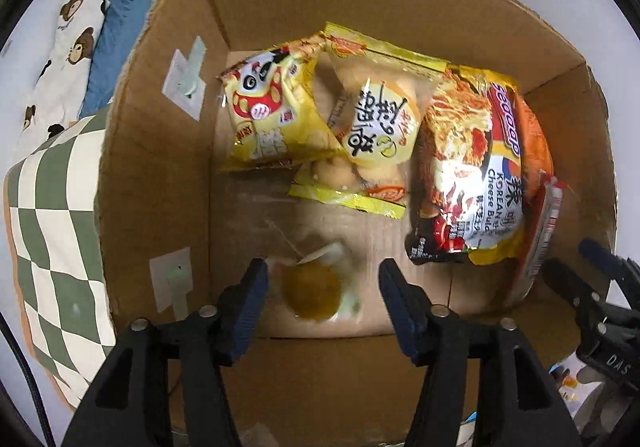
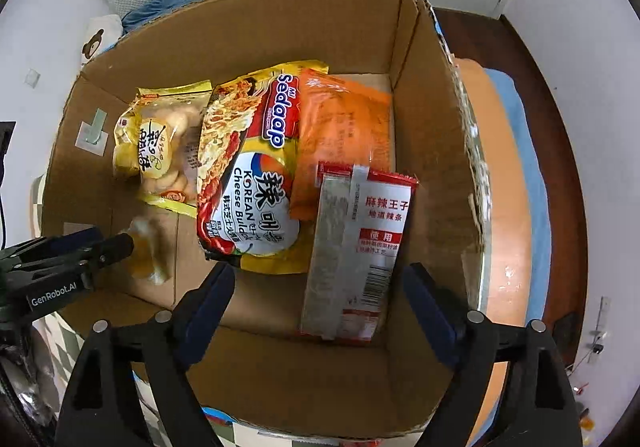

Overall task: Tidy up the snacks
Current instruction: 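Carry both items into the box and open both grippers, then withdraw both tools and move the left tool toward the white wrapped packet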

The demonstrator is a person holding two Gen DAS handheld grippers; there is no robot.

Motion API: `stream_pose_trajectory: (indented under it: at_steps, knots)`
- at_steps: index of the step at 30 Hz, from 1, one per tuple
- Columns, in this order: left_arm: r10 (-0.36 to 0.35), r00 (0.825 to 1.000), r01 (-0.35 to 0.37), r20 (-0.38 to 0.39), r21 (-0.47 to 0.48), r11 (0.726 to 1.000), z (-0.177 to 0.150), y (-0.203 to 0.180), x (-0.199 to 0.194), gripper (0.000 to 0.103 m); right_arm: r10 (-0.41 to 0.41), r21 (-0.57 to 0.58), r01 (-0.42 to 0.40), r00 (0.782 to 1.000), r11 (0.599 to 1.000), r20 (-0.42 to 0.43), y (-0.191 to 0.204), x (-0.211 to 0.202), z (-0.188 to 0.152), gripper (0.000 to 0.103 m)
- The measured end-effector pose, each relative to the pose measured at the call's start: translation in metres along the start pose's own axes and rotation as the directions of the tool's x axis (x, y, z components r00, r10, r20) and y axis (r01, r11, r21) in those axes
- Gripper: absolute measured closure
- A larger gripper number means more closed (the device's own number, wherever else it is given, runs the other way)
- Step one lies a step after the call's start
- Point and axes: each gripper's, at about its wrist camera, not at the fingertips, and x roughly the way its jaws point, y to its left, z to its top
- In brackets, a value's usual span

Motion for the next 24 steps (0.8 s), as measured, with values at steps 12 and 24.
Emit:
stream_pose_trajectory:
  at_steps: [12,24]
  knots:
    - [0.044,0.987,-0.042,0.154,-0.013,0.999,-0.021,-0.011,-0.046,0.026,-0.011,0.003,0.011,0.998,1.0,0.06,0.004,-0.018,-0.01,0.01]
    - [0.065,0.932,-0.072,0.357,0.007,0.997,-0.067,-0.026,-0.104,0.026,-0.046,-0.015,0.051,0.973,0.999,0.224,0.024,-0.074,-0.047,0.006]
